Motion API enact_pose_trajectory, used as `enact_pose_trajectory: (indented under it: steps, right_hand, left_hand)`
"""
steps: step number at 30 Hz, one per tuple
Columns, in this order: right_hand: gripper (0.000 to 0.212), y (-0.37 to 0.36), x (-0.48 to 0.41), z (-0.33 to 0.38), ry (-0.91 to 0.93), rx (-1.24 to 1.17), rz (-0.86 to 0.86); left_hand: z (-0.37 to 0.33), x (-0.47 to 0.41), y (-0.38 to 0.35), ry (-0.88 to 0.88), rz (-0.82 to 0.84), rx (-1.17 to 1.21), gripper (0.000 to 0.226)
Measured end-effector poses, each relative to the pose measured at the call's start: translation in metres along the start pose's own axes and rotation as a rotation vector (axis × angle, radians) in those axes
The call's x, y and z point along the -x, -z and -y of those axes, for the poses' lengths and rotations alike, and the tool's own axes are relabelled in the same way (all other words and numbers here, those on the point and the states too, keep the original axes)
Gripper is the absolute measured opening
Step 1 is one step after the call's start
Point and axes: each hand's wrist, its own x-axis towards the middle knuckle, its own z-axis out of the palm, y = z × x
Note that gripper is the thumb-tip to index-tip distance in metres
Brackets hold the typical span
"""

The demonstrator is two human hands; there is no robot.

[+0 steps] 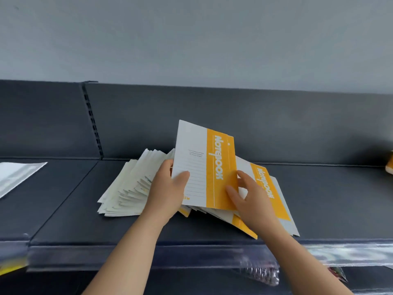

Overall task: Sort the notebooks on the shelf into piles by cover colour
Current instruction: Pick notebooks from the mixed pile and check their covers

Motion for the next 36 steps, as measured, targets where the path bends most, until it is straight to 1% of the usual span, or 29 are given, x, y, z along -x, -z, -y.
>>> enact_pose_trajectory:
  steps: [4, 7, 11, 16, 21, 26, 33, 36]
  right_hand:
    - [0.045, -0.024, 0.000, 0.030, 0.106, -0.100, -0.033]
    - [0.035, -0.049, 0.003, 0.054, 0.193, -0.153, 0.012]
    - [0.039, -0.087, 0.009, 0.088, 0.237, -0.226, 0.103]
    - [0.037, -0.146, 0.025, 0.131, 0.282, -0.233, 0.216]
    - [0.031, -0.207, 0.047, 0.176, 0.314, -0.236, 0.303]
    - [0.034, -0.265, 0.067, 0.226, 0.304, -0.268, 0.343]
    - [0.026, -0.337, 0.089, 0.286, 0.276, -0.282, 0.345]
    - [0.032, -0.368, 0.097, 0.308, 0.245, -0.287, 0.363]
  left_hand:
    - [-0.002, 0.012, 0.040, -0.018, -0.102, 0.010, 0.018]
    - [0.002, 0.019, 0.074, 0.000, -0.177, -0.026, 0.020]
    - [0.014, 0.032, 0.125, 0.024, -0.249, -0.093, 0.024]
    - [0.027, 0.049, 0.195, 0.089, -0.253, -0.185, 0.039]
    - [0.043, 0.060, 0.272, 0.129, -0.236, -0.273, 0.040]
    - [0.062, 0.065, 0.350, 0.128, -0.245, -0.321, 0.041]
    - [0.083, 0.068, 0.447, 0.133, -0.246, -0.355, 0.041]
    - [0.091, 0.069, 0.482, 0.144, -0.282, -0.378, 0.039]
